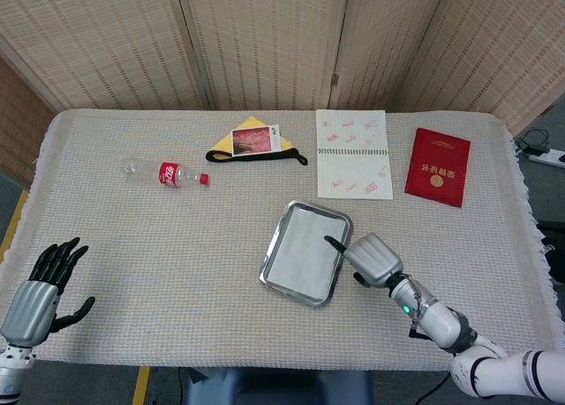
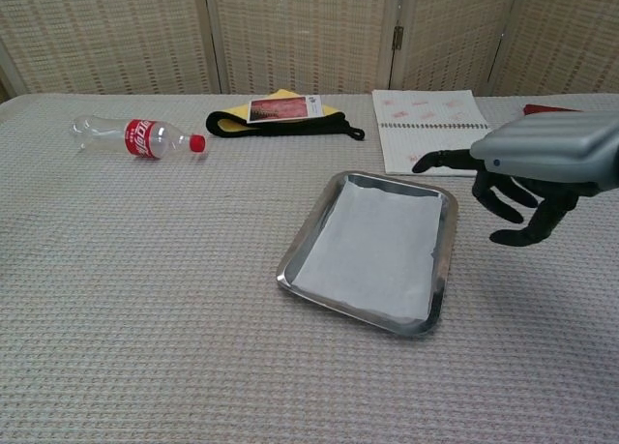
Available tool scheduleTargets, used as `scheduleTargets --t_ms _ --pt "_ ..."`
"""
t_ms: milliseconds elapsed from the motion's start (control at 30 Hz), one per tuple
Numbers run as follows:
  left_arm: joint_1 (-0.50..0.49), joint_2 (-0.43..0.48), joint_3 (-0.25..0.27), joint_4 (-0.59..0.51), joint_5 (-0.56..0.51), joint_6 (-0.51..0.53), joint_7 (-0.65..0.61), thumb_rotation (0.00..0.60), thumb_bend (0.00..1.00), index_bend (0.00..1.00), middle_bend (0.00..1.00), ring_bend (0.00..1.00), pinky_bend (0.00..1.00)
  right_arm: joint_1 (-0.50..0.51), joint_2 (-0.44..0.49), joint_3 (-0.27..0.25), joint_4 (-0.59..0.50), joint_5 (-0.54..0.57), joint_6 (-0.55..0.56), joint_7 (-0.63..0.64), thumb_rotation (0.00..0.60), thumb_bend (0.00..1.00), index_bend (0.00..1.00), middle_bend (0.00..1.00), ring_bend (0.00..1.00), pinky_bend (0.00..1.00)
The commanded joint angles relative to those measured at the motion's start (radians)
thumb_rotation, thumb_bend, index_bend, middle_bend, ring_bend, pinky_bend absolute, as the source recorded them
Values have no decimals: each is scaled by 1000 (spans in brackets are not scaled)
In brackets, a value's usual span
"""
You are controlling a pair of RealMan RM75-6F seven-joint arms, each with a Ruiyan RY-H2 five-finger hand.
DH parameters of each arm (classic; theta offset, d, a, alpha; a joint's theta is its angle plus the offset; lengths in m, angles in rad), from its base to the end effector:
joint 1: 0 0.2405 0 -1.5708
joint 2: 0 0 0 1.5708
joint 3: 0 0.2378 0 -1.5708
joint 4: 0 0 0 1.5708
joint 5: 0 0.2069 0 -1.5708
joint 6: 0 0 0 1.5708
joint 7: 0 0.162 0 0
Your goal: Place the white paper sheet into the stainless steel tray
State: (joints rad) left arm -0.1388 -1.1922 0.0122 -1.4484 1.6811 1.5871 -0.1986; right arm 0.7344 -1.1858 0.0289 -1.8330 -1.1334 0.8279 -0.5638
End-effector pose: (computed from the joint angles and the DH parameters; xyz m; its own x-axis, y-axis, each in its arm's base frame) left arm -0.2793 0.1990 0.1389 0.2968 -0.0233 0.9546 0.9252 -0.2405 -0.2935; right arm -0.1501 -0.2935 0.0249 0.7264 -0.3206 0.6079 -0.6645 -0.5533 0.5023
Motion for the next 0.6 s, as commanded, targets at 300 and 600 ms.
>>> scheduleTargets --t_ms 300,600 --pt "8 12 3 -9 19 30 -21 600 373 101 0 0 0 49 40 -79 -50 142 -82 -44 600 671 42 999 1000 975" --pt "8 15 3 -11 22 32 -25 600 374 101 0 0 0 114 -43 -116 1 289 -82 -124 600 670 68 999 1000 975"
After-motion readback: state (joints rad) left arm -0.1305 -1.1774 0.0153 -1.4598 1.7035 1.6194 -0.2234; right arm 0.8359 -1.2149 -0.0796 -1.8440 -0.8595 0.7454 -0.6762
